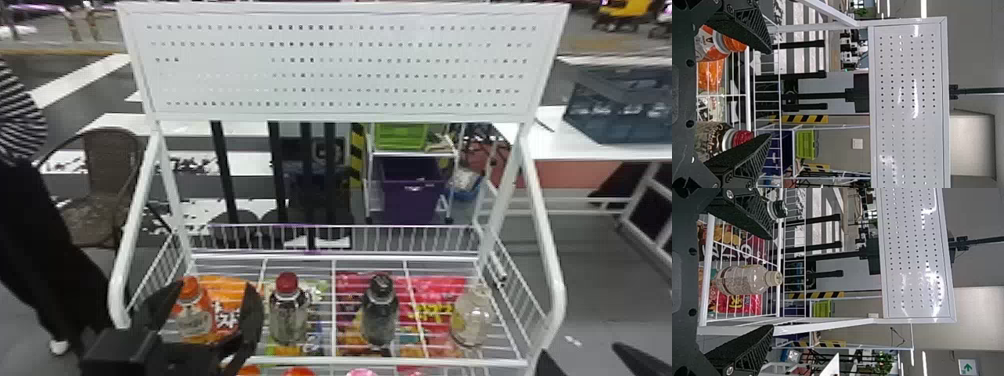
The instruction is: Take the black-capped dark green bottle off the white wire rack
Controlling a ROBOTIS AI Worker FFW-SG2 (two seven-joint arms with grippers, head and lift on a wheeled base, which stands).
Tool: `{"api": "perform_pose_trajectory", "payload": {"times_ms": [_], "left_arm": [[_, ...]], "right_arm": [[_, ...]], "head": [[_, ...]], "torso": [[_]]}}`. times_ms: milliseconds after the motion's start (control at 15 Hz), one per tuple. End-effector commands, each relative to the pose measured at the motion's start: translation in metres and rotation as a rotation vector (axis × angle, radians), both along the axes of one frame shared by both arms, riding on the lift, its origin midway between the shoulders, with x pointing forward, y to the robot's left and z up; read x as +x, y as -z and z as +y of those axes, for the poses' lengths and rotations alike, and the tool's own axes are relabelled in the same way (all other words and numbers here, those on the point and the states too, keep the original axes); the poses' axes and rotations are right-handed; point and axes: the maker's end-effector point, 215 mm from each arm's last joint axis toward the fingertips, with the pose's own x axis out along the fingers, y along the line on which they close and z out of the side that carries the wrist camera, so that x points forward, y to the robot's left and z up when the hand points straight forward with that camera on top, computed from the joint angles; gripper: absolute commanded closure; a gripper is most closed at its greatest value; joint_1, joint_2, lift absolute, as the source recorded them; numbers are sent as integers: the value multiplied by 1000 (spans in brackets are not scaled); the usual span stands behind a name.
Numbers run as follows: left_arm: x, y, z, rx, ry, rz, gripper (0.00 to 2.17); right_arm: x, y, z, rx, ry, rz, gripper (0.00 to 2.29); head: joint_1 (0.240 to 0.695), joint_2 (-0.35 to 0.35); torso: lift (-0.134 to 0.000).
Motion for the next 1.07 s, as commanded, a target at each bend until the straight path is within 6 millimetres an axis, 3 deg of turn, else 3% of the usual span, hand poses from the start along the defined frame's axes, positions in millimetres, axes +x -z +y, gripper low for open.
{"api": "perform_pose_trajectory", "payload": {"times_ms": [0, 533, 667, 1000], "left_arm": [[0, -1, 0, 0, 0, -2, 140], [0, -2, -1, -3, 2, -2, 140], [-1, -2, -1, -4, 2, -2, 140], [0, -3, -1, 1, 1, -7, 140]], "right_arm": [[0, -1, -2, -5, 0, 0, 90], [-2, -2, -1, -7, -5, 3, 90], [1, 9, 2, -13, -8, 6, 93], [28, 89, 80, 4, -121, 1, 93]], "head": [[499, 0], [499, 0], [499, 0], [499, 0]], "torso": [[0], [0], [0], [0]]}}
